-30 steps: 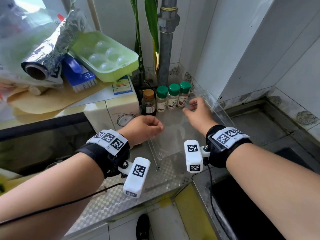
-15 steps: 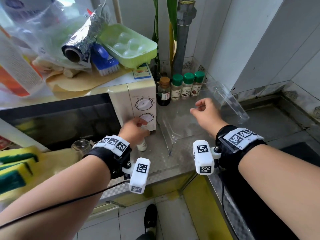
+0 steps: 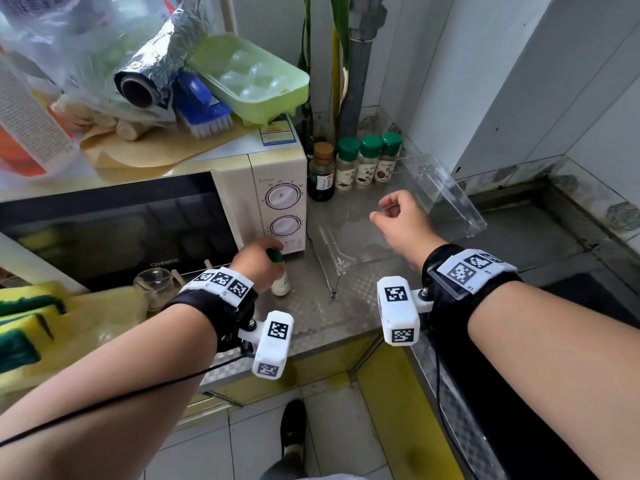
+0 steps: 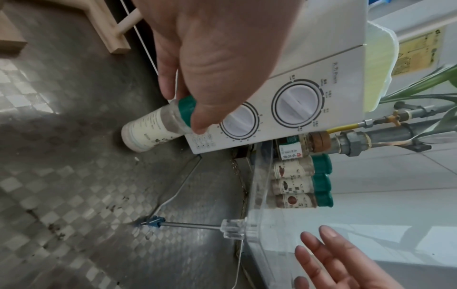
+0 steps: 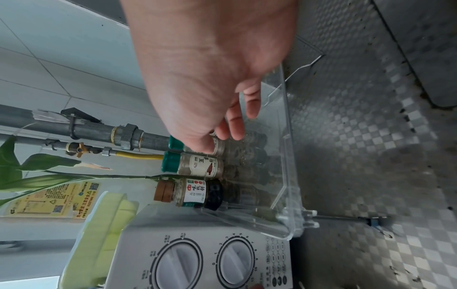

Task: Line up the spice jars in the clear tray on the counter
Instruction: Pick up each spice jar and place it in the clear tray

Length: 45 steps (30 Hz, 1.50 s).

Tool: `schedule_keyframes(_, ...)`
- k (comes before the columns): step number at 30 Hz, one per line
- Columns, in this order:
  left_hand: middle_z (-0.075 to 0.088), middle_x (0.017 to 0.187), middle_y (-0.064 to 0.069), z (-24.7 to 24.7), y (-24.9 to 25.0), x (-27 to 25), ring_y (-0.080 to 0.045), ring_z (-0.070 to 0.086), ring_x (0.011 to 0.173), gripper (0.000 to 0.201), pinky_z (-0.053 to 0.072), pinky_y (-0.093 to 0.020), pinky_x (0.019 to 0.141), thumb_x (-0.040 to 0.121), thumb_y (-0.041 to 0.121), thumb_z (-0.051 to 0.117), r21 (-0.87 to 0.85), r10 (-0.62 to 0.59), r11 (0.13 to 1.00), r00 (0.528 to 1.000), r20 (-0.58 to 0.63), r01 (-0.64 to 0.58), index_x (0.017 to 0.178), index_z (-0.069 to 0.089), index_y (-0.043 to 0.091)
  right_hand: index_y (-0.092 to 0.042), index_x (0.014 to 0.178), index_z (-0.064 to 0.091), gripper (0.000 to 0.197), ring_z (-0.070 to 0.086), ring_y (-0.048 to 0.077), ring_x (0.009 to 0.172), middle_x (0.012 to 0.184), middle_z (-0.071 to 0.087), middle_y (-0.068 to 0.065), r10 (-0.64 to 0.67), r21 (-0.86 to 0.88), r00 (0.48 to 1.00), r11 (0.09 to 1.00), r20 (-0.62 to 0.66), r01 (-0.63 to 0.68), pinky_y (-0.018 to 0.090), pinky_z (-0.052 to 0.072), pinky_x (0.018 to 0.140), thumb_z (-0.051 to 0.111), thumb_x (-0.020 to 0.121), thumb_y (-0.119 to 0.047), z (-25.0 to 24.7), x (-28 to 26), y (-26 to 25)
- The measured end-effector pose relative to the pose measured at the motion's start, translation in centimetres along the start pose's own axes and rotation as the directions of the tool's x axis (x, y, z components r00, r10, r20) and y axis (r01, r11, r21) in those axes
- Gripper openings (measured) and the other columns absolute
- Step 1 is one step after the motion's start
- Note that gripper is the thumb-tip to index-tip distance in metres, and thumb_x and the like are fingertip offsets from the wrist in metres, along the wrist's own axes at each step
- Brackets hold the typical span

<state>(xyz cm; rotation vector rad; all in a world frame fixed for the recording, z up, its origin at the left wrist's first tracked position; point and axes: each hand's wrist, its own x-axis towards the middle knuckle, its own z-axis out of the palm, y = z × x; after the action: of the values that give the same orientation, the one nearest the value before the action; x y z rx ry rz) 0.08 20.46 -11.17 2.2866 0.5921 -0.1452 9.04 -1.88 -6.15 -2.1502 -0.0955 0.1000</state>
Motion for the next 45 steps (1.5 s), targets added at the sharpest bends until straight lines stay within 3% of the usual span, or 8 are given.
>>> schedule_keyframes(11,0.068,0.109,-0.006,-2.2,4.1,-1.5,-0.022,0.063,0.102,0.026,0.049,-0.036,0.089,0.094,0.033,0.049,-0.393,0.190,0.899,0.981,-0.049,-0.194,0.111,0.062,0.019,-0.019,0.085,0.064,0.007,0.061,0.014,0.066,0.078,0.066,0.002,-0.080,0.119,0.939,0.992,0.334,0.043,0.019,0.047,0.055,0.063,0.089,-0.013,0.3,-2.1,-2.9)
schedule_keyframes(18,0.059,0.095,0.001,-3.2,6.9,-2.2,-0.008,0.054,0.078,0.016,0.044,-0.015,0.060,0.099,0.020,0.044,-0.583,0.312,0.764,0.949,-0.042,-0.277,0.108,0.057,0.020,-0.019,0.116,0.058,0.028,0.061,0.016,0.098,0.111,0.065,0.006,-0.019,0.103,0.757,0.993,0.653,-0.064,0.044,0.051,0.093,0.065,0.088,-0.019,0.1,-2.9,-4.5)
schedule_keyframes(23,0.062,0.093,0.005,-2.9,8.5,-2.1,-0.006,0.057,0.081,0.018,0.044,-0.021,0.066,0.099,0.017,0.041,-0.658,0.340,0.698,0.940,-0.042,-0.282,0.101,0.058,0.023,-0.013,0.125,0.056,0.037,0.060,0.017,0.093,0.112,0.065,0.006,-0.007,0.131,0.753,0.986,0.658,-0.104,0.027,0.049,0.076,0.064,0.088,-0.011,-0.7,-2.5,-4.0)
schedule_keyframes(26,0.062,0.094,0.004,-2.2,9.5,-1.8,-0.008,0.058,0.083,0.018,0.047,-0.020,0.066,0.099,0.016,0.043,-0.695,0.361,0.664,0.932,-0.026,-0.276,0.100,0.058,0.025,-0.006,0.127,0.055,0.039,0.061,0.010,0.083,0.108,0.065,0.005,-0.017,0.144,0.774,0.985,0.633,-0.096,0.010,0.049,0.058,0.062,0.089,-0.005,-1.2,-2.3,-3.4)
schedule_keyframes(30,0.064,0.107,0.002,-1.2,10.7,-1.1,-0.007,0.061,0.091,0.023,0.050,-0.017,0.070,0.096,0.025,0.049,-0.672,0.381,0.676,0.924,-0.034,-0.304,0.118,0.056,0.024,-0.003,0.120,0.058,0.040,0.062,0.017,0.098,0.112,0.068,0.016,-0.041,0.188,0.846,0.980,0.531,-0.070,0.028,0.051,0.092,0.069,0.081,0.000,-2.5,-1.2,-2.2)
schedule_keyframes(35,0.064,0.119,0.006,0.0,11.9,-0.1,-0.008,0.062,0.104,0.027,0.052,-0.025,0.089,0.090,0.034,0.057,-0.573,0.391,0.743,0.919,-0.045,-0.344,0.117,0.058,0.031,-0.006,0.118,0.057,0.043,0.061,0.020,0.102,0.110,0.066,0.009,0.000,0.223,0.948,0.972,0.317,-0.074,0.035,0.049,0.100,0.071,0.078,0.003,-4.5,1.0,-1.1)
schedule_keyframes(40,0.058,0.077,0.013,1.2,12.8,1.1,0.011,0.051,0.051,0.015,0.036,-0.003,0.048,0.091,0.024,0.058,-0.472,0.395,0.809,0.919,-0.004,-0.350,0.104,0.064,0.028,-0.013,0.121,0.057,0.048,0.062,0.018,0.103,0.114,0.067,0.004,0.143,0.188,0.989,0.971,0.048,-0.150,0.038,0.046,0.101,0.075,0.077,-0.008,-6.1,4.2,0.7)
schedule_keyframes(45,0.064,0.085,0.008,1.6,13.3,2.8,0.005,0.051,0.057,0.013,0.038,-0.006,0.049,0.090,0.026,0.060,-0.431,0.370,0.844,0.928,0.037,-0.319,0.101,0.066,0.028,-0.022,0.112,0.061,0.045,0.067,0.023,0.103,0.111,0.071,0.003,0.180,0.094,0.980,0.981,-0.090,-0.171,0.043,0.050,0.099,0.079,0.071,-0.019,-6.3,7.6,1.9)
